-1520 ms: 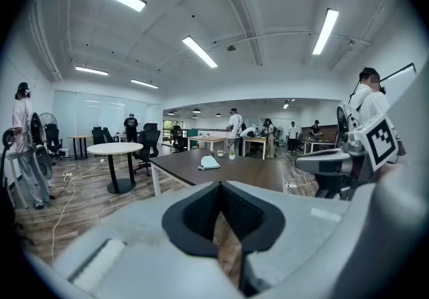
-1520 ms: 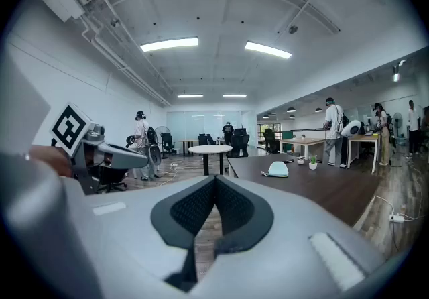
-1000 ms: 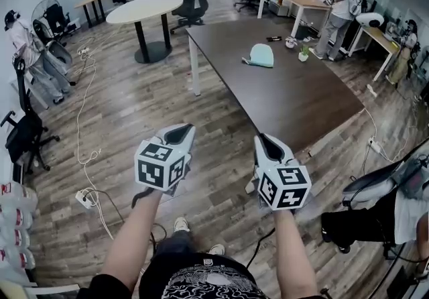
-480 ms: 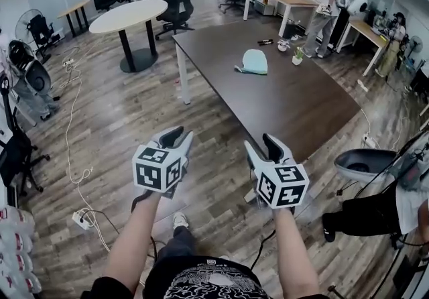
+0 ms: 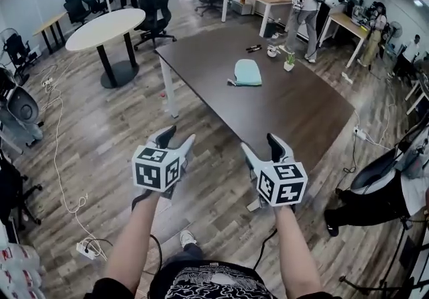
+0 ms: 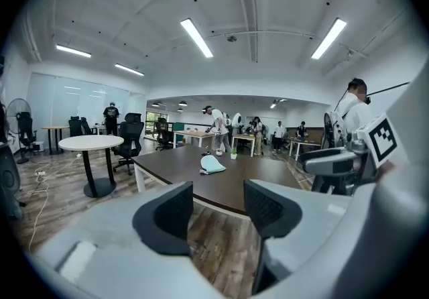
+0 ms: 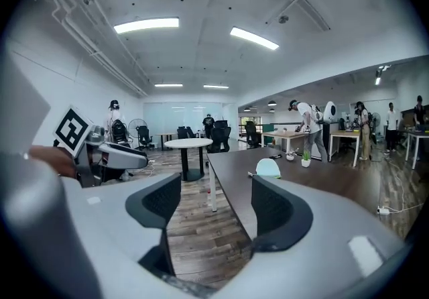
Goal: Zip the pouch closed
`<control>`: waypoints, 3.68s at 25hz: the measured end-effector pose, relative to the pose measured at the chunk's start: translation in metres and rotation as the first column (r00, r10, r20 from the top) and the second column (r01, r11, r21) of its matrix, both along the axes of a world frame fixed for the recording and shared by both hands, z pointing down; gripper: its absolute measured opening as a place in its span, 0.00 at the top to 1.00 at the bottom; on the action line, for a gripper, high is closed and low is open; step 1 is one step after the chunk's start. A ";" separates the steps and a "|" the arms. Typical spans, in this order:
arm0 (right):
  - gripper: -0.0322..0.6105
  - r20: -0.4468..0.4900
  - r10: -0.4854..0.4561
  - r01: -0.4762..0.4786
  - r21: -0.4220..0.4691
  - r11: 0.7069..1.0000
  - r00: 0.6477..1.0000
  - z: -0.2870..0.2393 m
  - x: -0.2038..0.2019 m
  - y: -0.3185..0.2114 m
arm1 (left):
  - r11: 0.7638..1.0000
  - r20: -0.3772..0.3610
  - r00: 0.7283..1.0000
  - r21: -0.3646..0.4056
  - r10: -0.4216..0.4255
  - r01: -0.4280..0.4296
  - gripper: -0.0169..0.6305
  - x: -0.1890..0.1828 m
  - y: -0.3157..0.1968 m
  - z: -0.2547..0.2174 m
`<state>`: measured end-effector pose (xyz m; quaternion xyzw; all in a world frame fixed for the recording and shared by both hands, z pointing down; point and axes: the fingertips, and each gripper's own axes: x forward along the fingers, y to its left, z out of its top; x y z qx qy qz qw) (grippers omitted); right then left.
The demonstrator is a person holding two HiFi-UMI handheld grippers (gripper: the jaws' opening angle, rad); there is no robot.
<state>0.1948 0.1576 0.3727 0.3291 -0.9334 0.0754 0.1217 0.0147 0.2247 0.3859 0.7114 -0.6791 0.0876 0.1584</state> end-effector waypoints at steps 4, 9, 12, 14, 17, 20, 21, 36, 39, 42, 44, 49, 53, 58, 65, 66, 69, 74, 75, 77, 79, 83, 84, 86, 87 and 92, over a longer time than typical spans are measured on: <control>0.42 -0.032 0.033 -0.033 0.003 0.999 0.999 -0.001 -0.020 -0.012 | 0.999 0.002 0.999 -0.005 0.045 -0.045 0.57 -0.026 -0.016 -0.002; 0.37 -0.015 0.112 -0.112 0.005 0.994 0.994 -0.004 -0.039 -0.023 | 0.995 0.012 0.995 -0.022 0.100 -0.100 0.48 -0.053 -0.037 0.001; 0.31 0.010 0.178 -0.178 0.013 0.984 0.984 -0.005 -0.042 -0.032 | 0.991 0.003 0.991 -0.016 0.134 -0.133 0.45 -0.060 -0.050 0.001; 0.29 0.017 0.216 -0.216 0.014 0.976 0.976 -0.005 -0.044 -0.037 | 0.989 -0.004 0.989 -0.012 0.146 -0.146 0.43 -0.065 -0.058 0.002; 0.29 0.020 0.253 -0.253 0.011 0.967 0.967 -0.005 -0.048 -0.044 | 0.987 -0.013 0.987 -0.018 0.163 -0.163 0.36 -0.074 -0.070 0.006; 0.29 0.016 0.271 -0.271 0.012 0.962 0.962 -0.006 -0.054 -0.048 | 0.983 -0.024 0.983 -0.015 0.182 -0.182 0.34 -0.080 -0.079 0.007; 0.28 0.012 0.275 -0.275 0.011 0.961 0.961 -0.006 -0.056 -0.050 | 0.982 -0.027 0.982 -0.012 0.188 -0.188 0.34 -0.081 -0.082 0.007; 0.27 -0.008 0.296 -0.296 -0.007 0.955 0.955 0.008 -0.071 -0.071 | 0.969 -0.027 0.969 -0.002 0.247 -0.247 0.23 -0.086 -0.114 0.013; 0.27 0.002 0.304 -0.304 -0.010 0.952 0.953 0.009 -0.071 -0.083 | 0.966 -0.034 0.966 -0.011 0.256 -0.256 0.23 -0.085 -0.125 0.016; 0.27 0.009 0.309 -0.309 -0.015 0.951 0.951 0.010 -0.070 -0.098 | 0.965 -0.030 0.965 -0.020 0.262 -0.262 0.23 -0.085 -0.140 0.019; 0.27 0.008 0.314 -0.314 -0.017 0.949 0.949 0.014 -0.069 -0.112 | 0.964 -0.030 0.964 -0.024 0.265 -0.266 0.23 -0.085 -0.154 0.021; 0.27 0.005 0.325 -0.325 -0.018 0.946 0.946 0.023 -0.067 -0.161 | 0.963 -0.024 0.963 -0.033 0.268 -0.269 0.23 -0.083 -0.203 0.029; 0.27 0.000 0.331 -0.331 -0.024 0.943 0.944 0.031 -0.068 -0.205 | 0.962 -0.013 0.962 -0.040 0.271 -0.271 0.23 -0.084 -0.249 0.034; 0.27 0.001 0.349 -0.349 -0.056 0.936 0.937 0.038 -0.063 -0.263 | 0.958 -0.023 0.959 -0.054 0.281 -0.282 0.23 -0.080 -0.310 0.042; 0.27 -0.030 0.368 -0.369 -0.070 0.927 0.929 0.048 -0.057 -0.334 | 0.956 -0.041 0.959 -0.070 0.282 -0.284 0.23 -0.079 -0.382 0.054; 0.27 -0.033 0.370 -0.372 -0.073 0.926 0.928 0.049 -0.056 -0.343 | 0.956 -0.042 0.959 -0.072 0.281 -0.284 0.23 -0.079 -0.391 0.056; 0.27 -0.037 0.374 -0.376 -0.082 0.923 0.927 0.053 -0.054 -0.367 | 0.957 -0.046 0.960 -0.078 0.275 -0.278 0.23 -0.079 -0.415 0.059; 0.27 -0.039 0.377 -0.379 -0.098 0.920 0.925 0.057 -0.053 -0.403 | 0.957 -0.045 0.962 -0.092 0.271 -0.274 0.23 -0.078 -0.450 0.059; 0.27 -0.039 0.376 -0.379 -0.102 0.920 0.926 0.059 -0.052 -0.410 | 0.957 -0.042 0.962 -0.094 0.270 -0.273 0.23 -0.079 -0.456 0.059; 0.27 -0.040 0.377 -0.379 -0.111 0.919 0.925 0.062 -0.051 -0.423 | 0.957 -0.033 0.962 -0.099 0.272 -0.274 0.23 -0.078 -0.470 0.058; 0.27 -0.038 0.382 -0.384 -0.119 0.916 0.923 0.063 -0.049 -0.435 | 0.954 -0.022 0.960 -0.103 0.281 -0.281 0.23 -0.076 -0.481 0.057; 0.27 -0.031 0.383 -0.384 -0.119 0.916 0.923 0.062 -0.049 -0.452 | 0.951 -0.009 0.957 -0.104 0.290 -0.290 0.23 -0.071 -0.498 0.054; 0.27 -0.030 0.385 -0.386 -0.121 0.915 0.923 0.062 -0.048 -0.455 | 0.950 -0.007 0.956 -0.105 0.294 -0.293 0.23 -0.070 -0.502 0.055; 0.27 -0.029 0.393 -0.394 -0.128 0.910 0.919 0.066 -0.046 -0.461 | 0.948 -0.004 0.953 -0.108 0.302 -0.300 0.23 -0.069 -0.509 0.056; 0.27 -0.030 0.398 -0.398 -0.132 0.908 0.917 0.068 -0.046 -0.463 | 0.947 -0.002 0.952 -0.109 0.305 -0.304 0.23 -0.069 -0.512 0.057; 0.27 -0.042 0.410 -0.412 -0.133 0.901 0.911 0.075 -0.048 -0.472 | 0.940 -0.003 0.945 -0.104 0.326 -0.325 0.23 -0.070 -0.528 0.060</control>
